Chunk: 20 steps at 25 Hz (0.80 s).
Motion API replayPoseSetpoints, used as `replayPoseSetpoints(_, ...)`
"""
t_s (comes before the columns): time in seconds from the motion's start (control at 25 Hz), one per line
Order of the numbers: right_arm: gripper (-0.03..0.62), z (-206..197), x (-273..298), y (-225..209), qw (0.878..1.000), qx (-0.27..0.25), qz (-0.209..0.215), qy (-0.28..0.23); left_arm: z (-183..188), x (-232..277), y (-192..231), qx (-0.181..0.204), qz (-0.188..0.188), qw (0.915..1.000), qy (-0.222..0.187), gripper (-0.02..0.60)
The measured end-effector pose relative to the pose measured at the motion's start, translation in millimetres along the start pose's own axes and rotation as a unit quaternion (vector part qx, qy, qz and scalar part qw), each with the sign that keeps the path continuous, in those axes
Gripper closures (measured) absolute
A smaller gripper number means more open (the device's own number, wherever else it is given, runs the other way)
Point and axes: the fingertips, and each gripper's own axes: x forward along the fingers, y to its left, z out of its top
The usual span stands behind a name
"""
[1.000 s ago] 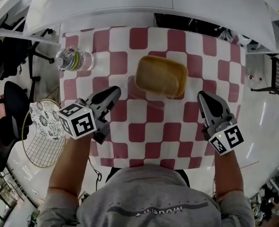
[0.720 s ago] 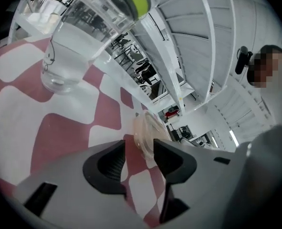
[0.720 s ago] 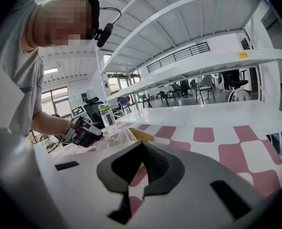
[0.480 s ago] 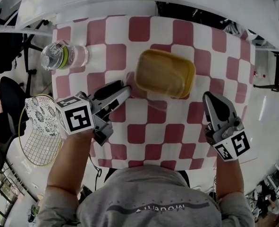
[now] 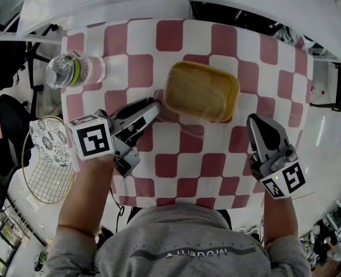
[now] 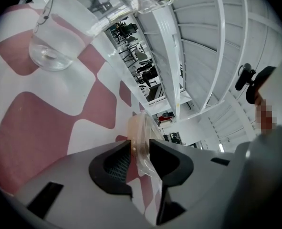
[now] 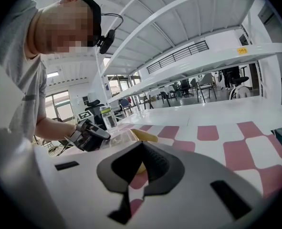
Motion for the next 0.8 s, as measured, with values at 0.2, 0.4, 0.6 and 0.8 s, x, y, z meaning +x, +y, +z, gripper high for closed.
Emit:
replayPoseSetpoints(0.2, 0.569, -2, 0, 6, 1.0, -0.001, -0.001, 0.001, 0, -9, -6, -0.023, -0.029, 0.9992, -0.013, 0.511)
replayPoseSetpoints(0.4, 0.569, -4, 1, 5, 1.0, 0.001, -0.001, 0.004, 2, -12, -21, -0.054, -0.087, 0.9944, -0.027, 0.535)
replayPoseSetpoints(0.6, 0.569, -1, -2, 4, 1.0, 0.0, -0.005, 0.003, 10, -18, -40, -0.062, -0.12, 0.9897, -0.049, 0.536)
replayPoseSetpoints(0.8, 0.57, 6, 0, 5, 1.0, -0.005, -0.004, -0.006, 27, -24, -57, -0.048, -0.129, 0.987, -0.083, 0.537)
